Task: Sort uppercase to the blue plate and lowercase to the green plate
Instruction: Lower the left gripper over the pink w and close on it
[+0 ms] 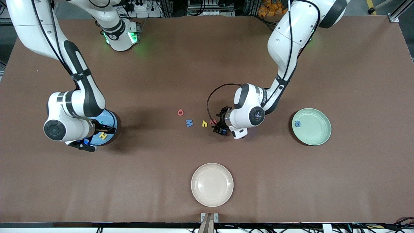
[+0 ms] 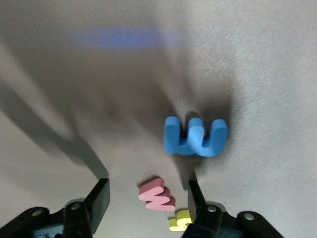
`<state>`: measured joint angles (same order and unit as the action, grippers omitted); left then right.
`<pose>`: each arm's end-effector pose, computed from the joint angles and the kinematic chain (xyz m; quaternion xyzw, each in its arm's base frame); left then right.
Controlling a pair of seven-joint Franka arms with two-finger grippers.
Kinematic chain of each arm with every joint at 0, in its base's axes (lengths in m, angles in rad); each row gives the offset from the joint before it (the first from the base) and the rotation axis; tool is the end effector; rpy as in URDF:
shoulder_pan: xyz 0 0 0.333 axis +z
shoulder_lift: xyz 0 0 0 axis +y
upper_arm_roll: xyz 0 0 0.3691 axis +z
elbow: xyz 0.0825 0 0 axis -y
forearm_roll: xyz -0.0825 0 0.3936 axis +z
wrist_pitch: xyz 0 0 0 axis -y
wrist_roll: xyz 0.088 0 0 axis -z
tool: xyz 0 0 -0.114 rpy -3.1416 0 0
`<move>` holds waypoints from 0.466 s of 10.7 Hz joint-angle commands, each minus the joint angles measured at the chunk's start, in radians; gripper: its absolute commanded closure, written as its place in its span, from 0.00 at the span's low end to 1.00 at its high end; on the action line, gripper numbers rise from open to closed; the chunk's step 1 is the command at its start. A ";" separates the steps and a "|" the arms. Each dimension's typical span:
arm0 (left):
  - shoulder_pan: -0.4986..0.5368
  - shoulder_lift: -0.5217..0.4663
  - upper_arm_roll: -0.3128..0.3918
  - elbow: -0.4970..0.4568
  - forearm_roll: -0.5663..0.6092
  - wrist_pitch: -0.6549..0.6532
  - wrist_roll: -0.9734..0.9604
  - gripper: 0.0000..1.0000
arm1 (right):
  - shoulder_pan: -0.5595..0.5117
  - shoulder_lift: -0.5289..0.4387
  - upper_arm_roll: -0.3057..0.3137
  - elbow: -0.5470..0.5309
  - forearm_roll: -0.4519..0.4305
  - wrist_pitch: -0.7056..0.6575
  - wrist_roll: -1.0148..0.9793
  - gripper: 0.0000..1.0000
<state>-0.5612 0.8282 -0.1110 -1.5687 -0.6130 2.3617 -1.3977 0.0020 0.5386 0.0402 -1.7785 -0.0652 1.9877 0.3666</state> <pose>0.5830 -0.4594 0.1771 0.7957 0.5522 -0.2232 0.1095 0.6513 0.0207 0.2648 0.9760 -0.1427 -0.1568 0.0495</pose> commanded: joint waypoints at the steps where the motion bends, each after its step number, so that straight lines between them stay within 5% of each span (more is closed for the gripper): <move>1: -0.019 -0.041 0.001 -0.069 -0.039 0.004 0.017 0.29 | 0.007 -0.012 0.001 -0.004 -0.001 0.000 0.011 0.00; 5: -0.023 -0.047 0.001 -0.068 -0.071 0.004 0.029 0.36 | 0.015 -0.012 0.001 0.001 -0.002 -0.003 0.011 0.00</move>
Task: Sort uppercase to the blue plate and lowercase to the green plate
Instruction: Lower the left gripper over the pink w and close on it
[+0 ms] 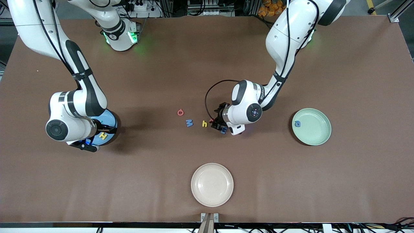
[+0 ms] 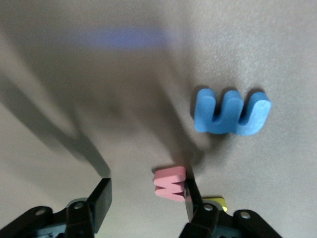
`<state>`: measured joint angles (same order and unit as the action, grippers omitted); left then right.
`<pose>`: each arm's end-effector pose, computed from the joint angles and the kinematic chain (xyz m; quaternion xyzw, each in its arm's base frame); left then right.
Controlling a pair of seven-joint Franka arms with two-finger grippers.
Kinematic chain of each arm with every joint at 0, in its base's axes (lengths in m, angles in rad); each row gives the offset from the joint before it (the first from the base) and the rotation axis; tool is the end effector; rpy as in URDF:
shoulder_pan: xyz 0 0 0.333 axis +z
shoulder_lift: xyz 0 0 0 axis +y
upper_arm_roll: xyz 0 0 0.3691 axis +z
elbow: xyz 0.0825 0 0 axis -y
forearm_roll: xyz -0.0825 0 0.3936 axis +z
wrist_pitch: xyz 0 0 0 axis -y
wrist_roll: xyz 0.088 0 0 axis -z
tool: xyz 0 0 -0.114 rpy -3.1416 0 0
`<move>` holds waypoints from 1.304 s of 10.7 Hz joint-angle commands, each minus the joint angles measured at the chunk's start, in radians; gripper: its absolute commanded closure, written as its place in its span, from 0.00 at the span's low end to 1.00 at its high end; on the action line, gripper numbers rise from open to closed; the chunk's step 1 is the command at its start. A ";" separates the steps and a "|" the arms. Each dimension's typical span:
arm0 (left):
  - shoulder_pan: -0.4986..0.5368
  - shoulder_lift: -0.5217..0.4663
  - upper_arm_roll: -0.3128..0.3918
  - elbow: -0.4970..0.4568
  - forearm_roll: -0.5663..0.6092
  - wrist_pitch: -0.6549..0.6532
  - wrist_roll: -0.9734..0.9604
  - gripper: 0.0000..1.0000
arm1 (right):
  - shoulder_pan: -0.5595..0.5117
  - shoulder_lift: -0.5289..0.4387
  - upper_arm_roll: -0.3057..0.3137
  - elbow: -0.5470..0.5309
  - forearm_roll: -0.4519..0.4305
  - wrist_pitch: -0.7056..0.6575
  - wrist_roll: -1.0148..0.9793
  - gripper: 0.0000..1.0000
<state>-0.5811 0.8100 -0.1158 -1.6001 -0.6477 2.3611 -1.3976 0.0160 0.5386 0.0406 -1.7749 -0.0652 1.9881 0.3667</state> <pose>0.5648 -0.4694 0.1781 0.7921 0.5522 -0.2374 0.1062 0.6523 0.0301 0.2662 0.9773 -0.1358 -0.1545 0.0501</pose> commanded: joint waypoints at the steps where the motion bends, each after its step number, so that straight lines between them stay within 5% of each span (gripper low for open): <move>1: -0.002 -0.031 0.007 -0.037 -0.035 0.004 0.031 0.36 | 0.001 -0.012 0.001 -0.003 -0.002 0.000 0.011 0.00; 12: 0.004 -0.032 0.013 -0.043 -0.026 0.006 0.054 0.69 | 0.110 -0.002 0.001 0.011 0.007 0.038 0.193 0.00; 14: 0.004 -0.035 0.013 -0.043 -0.024 0.004 0.054 0.73 | 0.128 0.000 0.001 0.011 0.086 0.055 0.195 0.00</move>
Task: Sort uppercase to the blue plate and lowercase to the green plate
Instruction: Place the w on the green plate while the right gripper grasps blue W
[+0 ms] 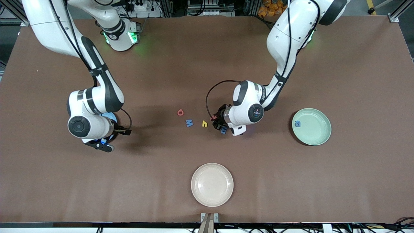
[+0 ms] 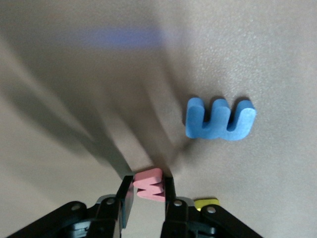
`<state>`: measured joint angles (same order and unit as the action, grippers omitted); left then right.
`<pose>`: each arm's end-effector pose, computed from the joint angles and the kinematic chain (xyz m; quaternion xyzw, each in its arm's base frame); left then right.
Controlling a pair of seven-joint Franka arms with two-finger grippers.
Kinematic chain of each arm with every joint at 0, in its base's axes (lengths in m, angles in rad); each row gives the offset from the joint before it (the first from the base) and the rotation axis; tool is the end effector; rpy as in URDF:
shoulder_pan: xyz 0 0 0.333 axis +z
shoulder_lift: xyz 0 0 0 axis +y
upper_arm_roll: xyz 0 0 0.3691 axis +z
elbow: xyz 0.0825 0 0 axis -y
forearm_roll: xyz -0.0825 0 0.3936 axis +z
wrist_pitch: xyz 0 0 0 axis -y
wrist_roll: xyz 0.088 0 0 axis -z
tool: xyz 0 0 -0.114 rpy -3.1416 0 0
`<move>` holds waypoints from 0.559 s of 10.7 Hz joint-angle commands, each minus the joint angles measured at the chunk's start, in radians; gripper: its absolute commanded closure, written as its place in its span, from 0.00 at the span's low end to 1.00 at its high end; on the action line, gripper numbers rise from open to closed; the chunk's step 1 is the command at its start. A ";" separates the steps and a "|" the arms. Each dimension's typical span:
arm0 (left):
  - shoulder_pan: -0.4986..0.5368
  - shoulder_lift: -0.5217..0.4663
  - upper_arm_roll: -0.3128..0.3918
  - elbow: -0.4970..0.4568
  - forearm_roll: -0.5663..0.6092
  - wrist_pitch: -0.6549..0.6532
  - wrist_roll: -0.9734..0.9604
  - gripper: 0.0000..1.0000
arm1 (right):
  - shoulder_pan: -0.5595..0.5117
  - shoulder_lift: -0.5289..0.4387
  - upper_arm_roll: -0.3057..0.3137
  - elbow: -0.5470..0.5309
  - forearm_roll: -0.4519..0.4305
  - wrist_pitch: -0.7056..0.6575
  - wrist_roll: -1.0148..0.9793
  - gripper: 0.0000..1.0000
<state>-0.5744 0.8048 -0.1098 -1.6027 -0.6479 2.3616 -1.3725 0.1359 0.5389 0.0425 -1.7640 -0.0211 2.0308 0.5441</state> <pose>0.5702 -0.4627 0.1805 0.7967 0.5466 -0.2328 0.1110 0.6525 0.1136 0.2725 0.9751 -0.1758 -0.1275 0.0455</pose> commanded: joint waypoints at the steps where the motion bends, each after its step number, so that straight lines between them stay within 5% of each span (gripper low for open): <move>1: -0.002 -0.035 0.007 -0.042 -0.025 0.004 0.029 0.73 | 0.014 0.007 -0.001 0.000 0.049 0.025 0.023 0.00; 6: 0.002 -0.073 0.009 -0.051 -0.025 -0.041 0.033 0.76 | 0.057 0.015 -0.001 0.000 0.070 0.074 0.027 0.00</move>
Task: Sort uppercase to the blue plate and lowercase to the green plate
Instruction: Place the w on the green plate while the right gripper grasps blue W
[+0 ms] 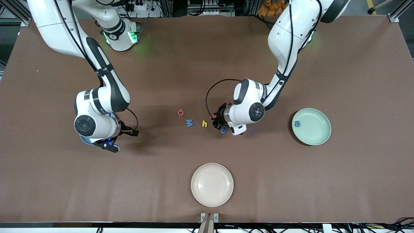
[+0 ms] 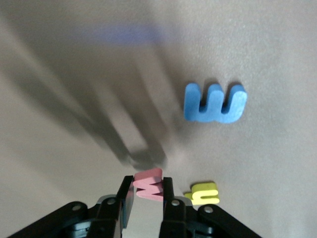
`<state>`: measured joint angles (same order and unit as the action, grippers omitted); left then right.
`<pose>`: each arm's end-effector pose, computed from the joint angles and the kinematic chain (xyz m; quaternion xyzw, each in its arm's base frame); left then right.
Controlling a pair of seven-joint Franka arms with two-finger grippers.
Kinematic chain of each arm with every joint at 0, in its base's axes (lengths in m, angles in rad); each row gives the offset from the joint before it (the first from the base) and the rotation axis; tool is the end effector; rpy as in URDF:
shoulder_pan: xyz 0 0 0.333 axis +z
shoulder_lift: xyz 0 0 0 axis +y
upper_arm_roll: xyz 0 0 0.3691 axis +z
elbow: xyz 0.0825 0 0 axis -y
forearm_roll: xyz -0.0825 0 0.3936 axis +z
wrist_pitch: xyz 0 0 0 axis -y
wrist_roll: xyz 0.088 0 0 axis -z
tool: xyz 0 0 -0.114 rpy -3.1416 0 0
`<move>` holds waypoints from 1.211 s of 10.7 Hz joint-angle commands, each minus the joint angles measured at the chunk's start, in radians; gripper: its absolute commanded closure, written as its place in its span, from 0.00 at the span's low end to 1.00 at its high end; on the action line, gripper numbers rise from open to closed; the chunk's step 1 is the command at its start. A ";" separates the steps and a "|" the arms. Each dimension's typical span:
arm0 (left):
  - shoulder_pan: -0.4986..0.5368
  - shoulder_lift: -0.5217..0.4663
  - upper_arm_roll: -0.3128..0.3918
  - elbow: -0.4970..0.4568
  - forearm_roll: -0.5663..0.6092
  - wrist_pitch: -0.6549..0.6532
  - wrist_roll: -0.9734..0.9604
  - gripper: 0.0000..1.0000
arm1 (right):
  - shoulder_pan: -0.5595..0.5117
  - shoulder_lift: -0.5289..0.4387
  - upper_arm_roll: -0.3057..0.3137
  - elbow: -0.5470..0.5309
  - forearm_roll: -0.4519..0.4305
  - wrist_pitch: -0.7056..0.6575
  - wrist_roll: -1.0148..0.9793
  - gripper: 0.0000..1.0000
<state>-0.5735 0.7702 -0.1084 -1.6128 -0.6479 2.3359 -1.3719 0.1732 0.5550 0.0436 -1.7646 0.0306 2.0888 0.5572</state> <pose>0.5689 -0.4626 0.2000 0.7992 0.5410 -0.2362 0.1131 0.6533 0.1428 0.2650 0.9768 -0.1790 -0.1155 0.0211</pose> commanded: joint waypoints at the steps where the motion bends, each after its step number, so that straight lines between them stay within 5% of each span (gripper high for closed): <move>1: 0.003 -0.046 0.007 -0.050 -0.024 -0.021 0.042 0.76 | 0.037 -0.003 -0.002 0.005 0.019 0.025 0.012 0.00; 6: 0.144 -0.178 0.009 -0.202 -0.016 -0.165 0.322 0.79 | 0.164 0.014 0.025 0.056 0.020 0.053 -0.013 0.00; 13: 0.383 -0.247 0.084 -0.233 0.275 -0.455 0.588 0.80 | 0.393 0.117 0.061 0.100 0.003 0.263 -0.222 0.00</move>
<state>-0.1984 0.5576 -0.0423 -1.8127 -0.4361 1.9191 -0.8084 0.5562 0.6408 0.1097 -1.6914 0.0374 2.3342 0.4055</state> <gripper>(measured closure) 0.722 0.000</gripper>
